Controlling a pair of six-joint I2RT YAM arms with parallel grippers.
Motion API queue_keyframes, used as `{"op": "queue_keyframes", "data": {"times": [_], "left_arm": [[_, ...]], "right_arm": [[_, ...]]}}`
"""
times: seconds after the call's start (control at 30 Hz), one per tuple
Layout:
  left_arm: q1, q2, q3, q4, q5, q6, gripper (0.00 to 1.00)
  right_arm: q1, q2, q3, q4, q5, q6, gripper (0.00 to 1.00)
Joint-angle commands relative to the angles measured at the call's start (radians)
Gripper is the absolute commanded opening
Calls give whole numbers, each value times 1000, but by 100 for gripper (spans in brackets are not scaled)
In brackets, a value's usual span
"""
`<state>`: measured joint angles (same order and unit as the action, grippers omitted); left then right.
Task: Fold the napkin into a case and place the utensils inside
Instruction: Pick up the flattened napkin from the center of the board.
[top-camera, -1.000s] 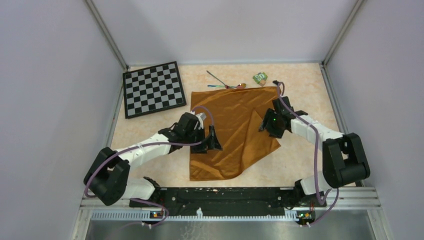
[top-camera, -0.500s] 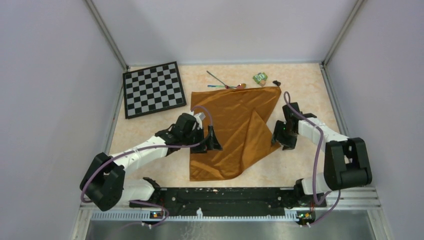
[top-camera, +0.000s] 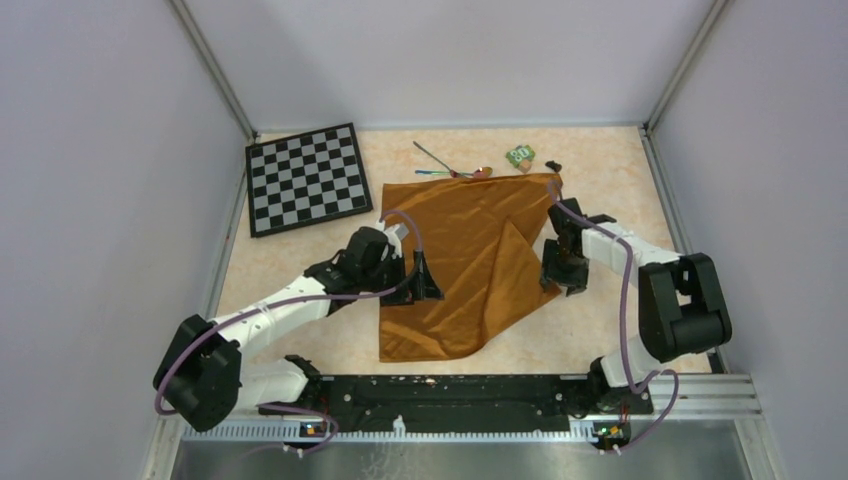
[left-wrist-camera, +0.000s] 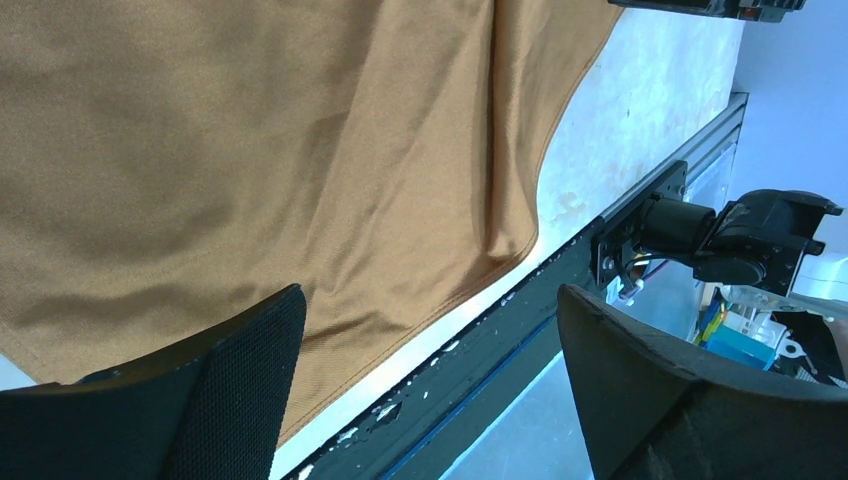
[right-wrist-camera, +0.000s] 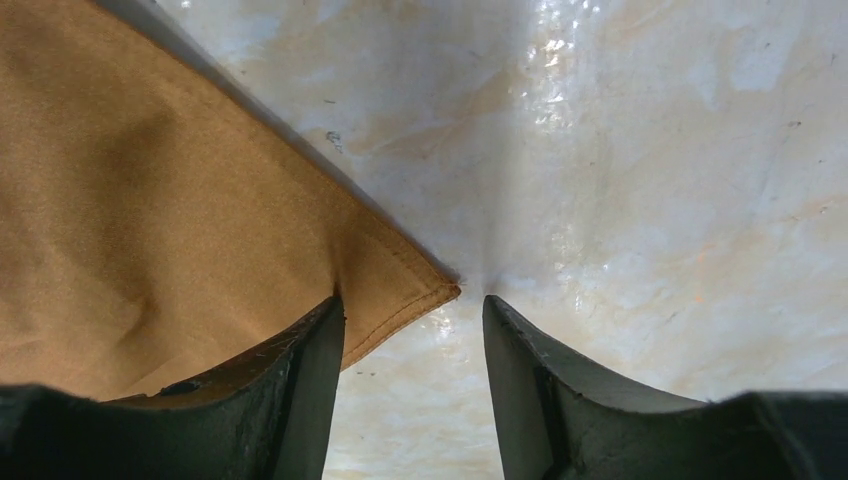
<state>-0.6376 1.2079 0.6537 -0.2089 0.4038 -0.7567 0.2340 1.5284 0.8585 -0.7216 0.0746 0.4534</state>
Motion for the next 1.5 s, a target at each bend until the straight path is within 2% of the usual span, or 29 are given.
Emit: {"op": "queue_keyframes", "data": {"times": [0.0,0.27,0.83,0.97,1.2,1.37,1.47], "left_arm": [[4,-35,-13,30,8,4,99],[4,-50,-23,29,12,2,99],[5,-90,-10,-13,11,8,99],[5,-113,-11,-28,4,7,99],[5,-126,-14,-64,-8,-20,99],[5,-118,-20,-109,-20,-86,99],[4,-100,-27,-171,-59,-177,95]], "right_arm": [[53,5,69,-41,83,-9,52],[93,14,113,-69,102,12,52],[92,121,9,64,62,69,51],[92,120,-41,103,69,84,39],[92,58,-46,104,69,89,0],[92,-46,-29,95,25,131,0],[91,-112,-52,106,15,241,0]]}}
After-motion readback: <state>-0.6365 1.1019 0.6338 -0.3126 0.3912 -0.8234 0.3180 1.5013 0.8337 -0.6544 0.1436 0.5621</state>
